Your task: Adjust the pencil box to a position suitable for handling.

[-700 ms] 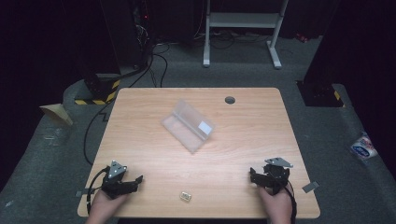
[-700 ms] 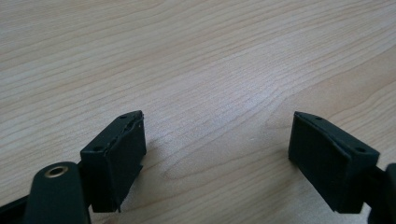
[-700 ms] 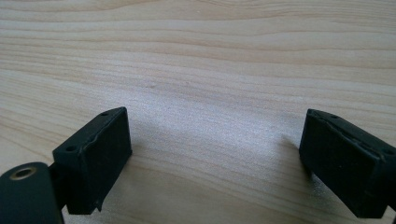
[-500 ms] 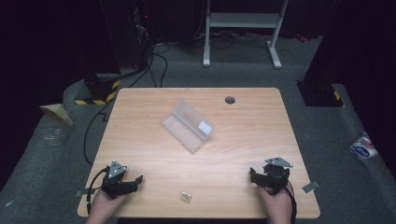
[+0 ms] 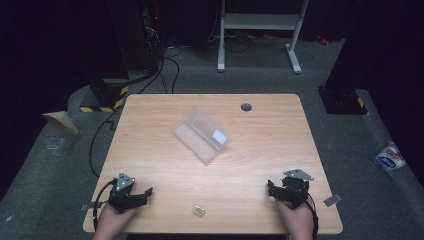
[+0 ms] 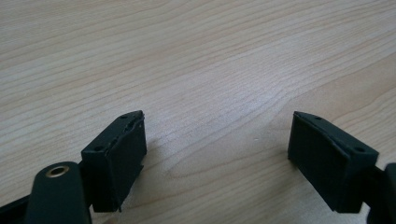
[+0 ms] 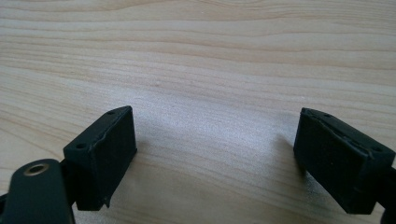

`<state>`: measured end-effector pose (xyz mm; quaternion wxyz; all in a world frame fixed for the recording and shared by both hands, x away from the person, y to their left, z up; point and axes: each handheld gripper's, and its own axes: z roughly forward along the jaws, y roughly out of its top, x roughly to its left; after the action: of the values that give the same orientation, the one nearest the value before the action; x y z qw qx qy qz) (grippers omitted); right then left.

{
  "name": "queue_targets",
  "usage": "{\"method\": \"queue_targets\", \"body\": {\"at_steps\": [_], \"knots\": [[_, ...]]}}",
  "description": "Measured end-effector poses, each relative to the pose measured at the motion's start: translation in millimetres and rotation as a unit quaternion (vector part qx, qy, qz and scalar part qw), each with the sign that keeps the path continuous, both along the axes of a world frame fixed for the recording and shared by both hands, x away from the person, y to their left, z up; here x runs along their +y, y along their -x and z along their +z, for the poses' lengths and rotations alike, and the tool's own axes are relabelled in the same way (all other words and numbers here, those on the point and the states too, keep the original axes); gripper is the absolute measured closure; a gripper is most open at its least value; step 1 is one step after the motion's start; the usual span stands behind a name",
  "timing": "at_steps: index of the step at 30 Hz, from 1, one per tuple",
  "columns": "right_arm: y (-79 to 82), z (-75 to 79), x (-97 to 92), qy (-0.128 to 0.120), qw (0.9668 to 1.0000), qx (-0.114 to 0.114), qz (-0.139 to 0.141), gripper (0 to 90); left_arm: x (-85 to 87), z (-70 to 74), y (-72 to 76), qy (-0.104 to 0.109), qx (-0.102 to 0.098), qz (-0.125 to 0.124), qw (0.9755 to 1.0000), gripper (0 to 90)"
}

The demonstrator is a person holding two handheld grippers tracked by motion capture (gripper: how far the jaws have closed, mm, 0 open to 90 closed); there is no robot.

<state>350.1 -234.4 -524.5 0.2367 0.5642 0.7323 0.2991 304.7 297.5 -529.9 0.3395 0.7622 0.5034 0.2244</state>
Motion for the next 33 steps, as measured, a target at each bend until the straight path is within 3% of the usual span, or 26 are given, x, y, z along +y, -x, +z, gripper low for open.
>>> {"method": "queue_targets", "body": {"at_steps": [10,11,15,19,28,33], "knots": [[-1.1,0.3,0.4,0.003,0.9999,-0.002,0.017,14.5,-0.6,-0.1,-0.3,0.0,0.003,-0.009,1.0,16.9],[1.5,2.2,-1.5,0.0,0.9999,-0.009,0.011,20.0,-0.3,0.0,-0.2,-0.002,0.004,-0.016,0.9999,15.7],[6.1,8.4,-5.8,-0.024,0.9993,-0.025,0.011,21.0,0.4,0.0,-0.7,-0.003,0.003,-0.027,0.9996,15.1],[6.8,12.6,-2.5,-0.024,0.9991,-0.03,0.018,20.9,-0.2,0.1,-1.9,0.002,0.007,-0.028,0.9996,15.1],[3.2,27.9,33.2,-0.037,0.9973,-0.038,0.05,22.3,-0.4,-0.1,-0.9,0.0,0.006,-0.03,0.9995,15.1],[-1.9,33.4,56.7,-0.044,0.9959,-0.046,0.065,29.3,0.0,0.0,-0.3,-0.002,0.005,-0.031,0.9995,15.2]]}}
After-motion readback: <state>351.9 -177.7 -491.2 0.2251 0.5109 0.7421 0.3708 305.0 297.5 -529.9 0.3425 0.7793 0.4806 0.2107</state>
